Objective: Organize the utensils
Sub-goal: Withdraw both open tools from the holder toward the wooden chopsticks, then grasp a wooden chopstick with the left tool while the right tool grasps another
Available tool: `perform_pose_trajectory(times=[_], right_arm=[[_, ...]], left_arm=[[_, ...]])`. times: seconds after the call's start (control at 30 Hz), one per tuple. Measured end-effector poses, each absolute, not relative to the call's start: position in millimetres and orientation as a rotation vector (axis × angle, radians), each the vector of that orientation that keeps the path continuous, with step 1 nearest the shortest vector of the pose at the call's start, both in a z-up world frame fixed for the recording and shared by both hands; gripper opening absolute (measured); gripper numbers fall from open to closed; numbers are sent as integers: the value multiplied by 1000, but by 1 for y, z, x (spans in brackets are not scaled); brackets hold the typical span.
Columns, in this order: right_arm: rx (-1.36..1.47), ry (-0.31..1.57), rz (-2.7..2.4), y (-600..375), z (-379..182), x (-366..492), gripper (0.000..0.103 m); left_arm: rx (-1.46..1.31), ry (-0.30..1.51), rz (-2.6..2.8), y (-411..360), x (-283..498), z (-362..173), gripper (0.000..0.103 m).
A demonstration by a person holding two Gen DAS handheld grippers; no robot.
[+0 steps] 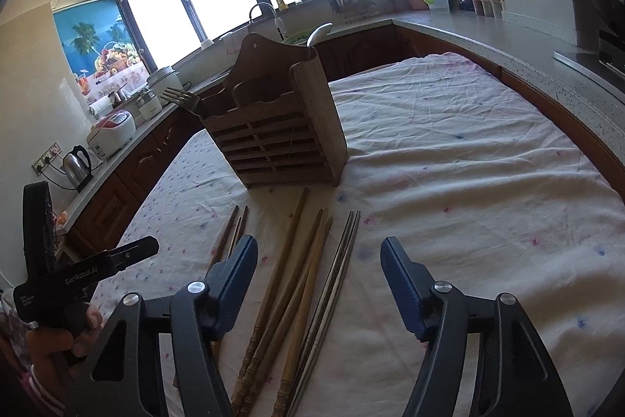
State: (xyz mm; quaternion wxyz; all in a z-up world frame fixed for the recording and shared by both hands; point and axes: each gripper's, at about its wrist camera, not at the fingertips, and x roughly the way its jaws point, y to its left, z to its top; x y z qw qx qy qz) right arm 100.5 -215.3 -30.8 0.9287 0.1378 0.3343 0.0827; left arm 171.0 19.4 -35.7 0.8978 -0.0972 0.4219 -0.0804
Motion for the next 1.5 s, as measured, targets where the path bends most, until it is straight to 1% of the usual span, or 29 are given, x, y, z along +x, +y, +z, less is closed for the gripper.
perform_pose_trajectory(times=[0.03,0.07,0.1,0.13,0.2,0.23,0.53,0.63,0.7,0.87,0.93,0.97,1.0,1.03,1.23,1.5], right_arm=[[281,694,173,-214,-32,103,53],[278,706,177,-212,-34,106,46],[274,721,181,-210,-36,109,43],[272,739,187,-208,-38,113,39],[272,764,197,-205,-43,120,33],[270,772,200,-203,-45,123,27],[265,847,199,-198,-61,157,25],[263,863,193,-198,-66,167,25],[260,870,193,-198,-68,173,22],[245,904,187,-196,-78,184,16],[235,898,185,-194,-78,184,14],[241,898,189,-194,-78,184,7],[250,899,193,-195,-78,184,8],[255,899,195,-196,-78,183,7],[282,863,212,-201,-64,173,6],[304,788,238,-207,-33,149,6]], left_arm=[[-191,888,-172,16,174,-38,72],[-180,903,-177,13,178,-41,64],[-170,918,-181,10,181,-43,58],[-162,931,-186,7,185,-46,55],[-150,952,-197,2,191,-50,43],[-145,960,-201,0,194,-51,43],[-109,989,-219,-16,228,-57,41],[-91,1006,-228,-22,240,-61,36],[-79,1023,-236,-26,247,-66,31],[-29,1009,-237,-33,253,-68,31],[-5,1004,-237,-35,253,-68,26],[6,1001,-235,-36,254,-69,19],[7,1002,-240,-36,255,-69,12],[-4,1007,-252,-34,255,-69,7],[-82,998,-289,-15,244,-60,6],[-200,917,-340,11,208,-20,5]])
